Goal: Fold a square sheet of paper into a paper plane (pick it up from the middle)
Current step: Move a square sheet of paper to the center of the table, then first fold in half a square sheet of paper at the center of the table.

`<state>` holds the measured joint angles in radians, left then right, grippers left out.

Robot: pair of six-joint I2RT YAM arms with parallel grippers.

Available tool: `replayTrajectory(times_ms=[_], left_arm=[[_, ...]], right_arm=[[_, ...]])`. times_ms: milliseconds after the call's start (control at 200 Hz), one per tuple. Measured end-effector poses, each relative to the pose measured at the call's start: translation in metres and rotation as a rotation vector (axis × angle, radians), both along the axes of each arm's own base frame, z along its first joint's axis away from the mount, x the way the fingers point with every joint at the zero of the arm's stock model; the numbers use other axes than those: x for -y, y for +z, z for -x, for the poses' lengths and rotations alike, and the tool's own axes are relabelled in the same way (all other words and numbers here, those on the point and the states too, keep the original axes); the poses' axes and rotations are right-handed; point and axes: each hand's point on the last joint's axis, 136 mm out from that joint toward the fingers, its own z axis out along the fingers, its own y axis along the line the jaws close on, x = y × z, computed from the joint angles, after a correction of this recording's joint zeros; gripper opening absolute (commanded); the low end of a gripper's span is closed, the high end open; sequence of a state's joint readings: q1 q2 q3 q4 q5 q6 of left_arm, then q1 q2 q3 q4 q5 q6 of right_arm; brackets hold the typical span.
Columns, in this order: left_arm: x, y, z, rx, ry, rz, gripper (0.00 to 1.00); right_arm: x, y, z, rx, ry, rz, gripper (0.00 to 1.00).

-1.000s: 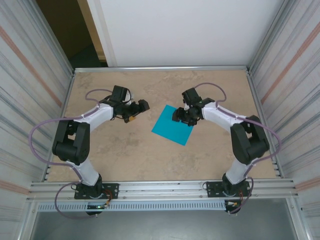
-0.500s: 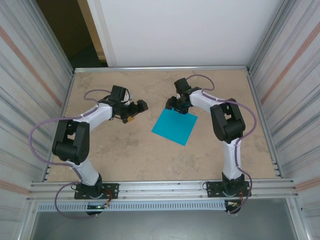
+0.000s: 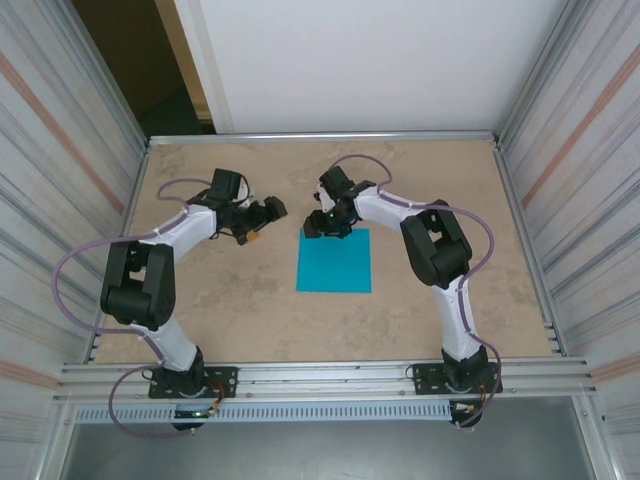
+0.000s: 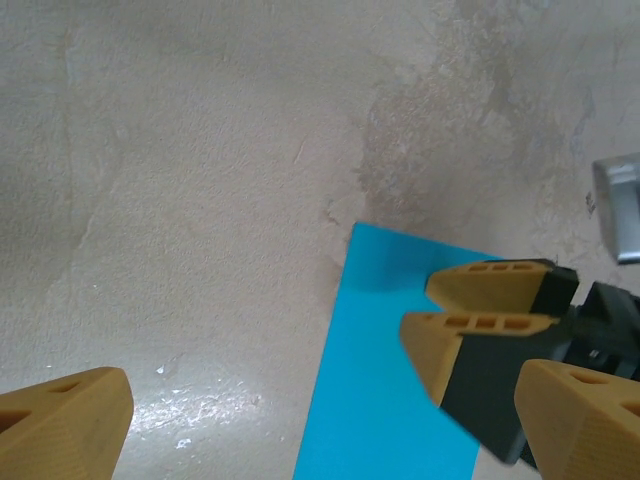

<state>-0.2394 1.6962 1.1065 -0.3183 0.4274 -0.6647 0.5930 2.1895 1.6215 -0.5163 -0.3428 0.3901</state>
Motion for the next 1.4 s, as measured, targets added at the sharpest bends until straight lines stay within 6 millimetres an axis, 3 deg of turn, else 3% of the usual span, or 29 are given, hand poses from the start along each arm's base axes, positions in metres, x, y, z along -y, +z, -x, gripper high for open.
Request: replayTrajectory(times_ms=[160, 346, 451, 561, 702, 1012, 1403], left_arm=[[0.004, 0.001, 0.002, -0.004, -0.013, 0.012, 0.98], [0.029, -0.001, 0.019, -0.026, -0.083, 0.013, 0.95], [0.052, -0.004, 0.038, -0.048, -0.160, 0.000, 0.91], [0.074, -0.006, 0.054, -0.071, -0.231, -0.007, 0.86], [0.093, -0.014, 0.056, -0.101, -0.285, 0.000, 0.74], [0.098, -0.037, 0.053, -0.166, -0.311, -0.017, 0.62], [0.102, -0.050, 0.056, -0.201, -0.330, -0.007, 0.65]], right_arm=[[0.011, 0.013, 0.006, -0.027, -0.077, -0.037, 0.64], [0.089, 0.056, 0.012, -0.048, -0.358, -0.141, 0.58], [0.119, 0.058, 0.021, -0.060, -0.426, -0.132, 0.52], [0.123, 0.041, 0.043, -0.120, -0.413, -0.087, 0.48], [0.131, 0.022, 0.067, -0.195, -0.406, -0.033, 0.40], [0.131, 0.002, 0.073, -0.247, -0.389, -0.006, 0.35], [0.132, -0.009, 0.075, -0.275, -0.390, 0.011, 0.38]])
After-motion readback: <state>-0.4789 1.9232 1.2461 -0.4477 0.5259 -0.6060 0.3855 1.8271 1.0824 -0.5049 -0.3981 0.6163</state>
